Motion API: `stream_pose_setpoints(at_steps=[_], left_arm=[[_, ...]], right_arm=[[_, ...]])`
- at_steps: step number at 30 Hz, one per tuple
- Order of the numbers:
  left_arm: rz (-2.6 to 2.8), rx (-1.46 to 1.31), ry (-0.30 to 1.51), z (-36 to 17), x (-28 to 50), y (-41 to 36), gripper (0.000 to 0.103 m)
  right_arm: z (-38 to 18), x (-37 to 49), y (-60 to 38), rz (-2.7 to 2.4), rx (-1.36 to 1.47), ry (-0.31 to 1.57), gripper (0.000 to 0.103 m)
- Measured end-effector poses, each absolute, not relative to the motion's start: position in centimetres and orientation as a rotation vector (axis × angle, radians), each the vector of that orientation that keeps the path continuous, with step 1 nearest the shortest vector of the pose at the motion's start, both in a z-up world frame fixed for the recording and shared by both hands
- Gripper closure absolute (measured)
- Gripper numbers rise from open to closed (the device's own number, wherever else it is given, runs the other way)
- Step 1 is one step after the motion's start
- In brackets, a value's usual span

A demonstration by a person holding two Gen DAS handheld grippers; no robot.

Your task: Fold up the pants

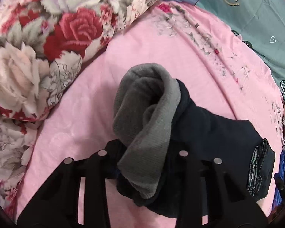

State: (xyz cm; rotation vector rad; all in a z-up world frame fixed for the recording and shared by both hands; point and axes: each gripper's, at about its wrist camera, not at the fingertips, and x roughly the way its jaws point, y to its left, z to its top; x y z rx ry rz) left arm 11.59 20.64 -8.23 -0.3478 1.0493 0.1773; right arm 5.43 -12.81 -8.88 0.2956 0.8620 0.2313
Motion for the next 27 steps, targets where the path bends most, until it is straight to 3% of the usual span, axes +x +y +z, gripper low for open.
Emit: stream_pose_setpoints(at_steps=[7,10,13,14,15,18,21,27], left_arm=[[-0.028,-0.359,0.926,-1.7,9.1,15.7,0.069],[-0.121,-0.294,0.946,-1.4,9.5,10.7,0.065],[-0.193,-0.275,1.034,-4.2,11.2,6.3,0.043],[-0.215,-0.296,1.068,-5.3,11.8,5.5,0.029],[-0.232,-0.327,1.117,-6.3,12.4,4.9,0.024],[-0.297,-0.409,1.189,-7.4,12.6,4.2,0.023],[-0.261,-0.370,1.140,-5.7,11.3,4.9,0.014],[-0.042,-0.347,1.021,-4.0,9.9,9.6,0.007]], right_arm=[[-7.7,3.8,-15.1,0.219,0.348,0.813,0.045],[-7.5,3.4,-15.5,0.233,0.362,0.802,0.045],[-7.8,3.2,-15.5,0.245,0.378,0.794,0.045],[-8.0,3.2,-15.5,0.250,0.386,0.801,0.045],[-8.2,3.2,-15.4,0.250,0.388,0.808,0.045],[-8.4,2.8,-15.3,0.257,0.371,0.822,0.045],[-8.3,2.4,-15.5,0.266,0.367,0.820,0.045],[-8.1,3.3,-14.8,0.347,0.407,0.826,0.045]])
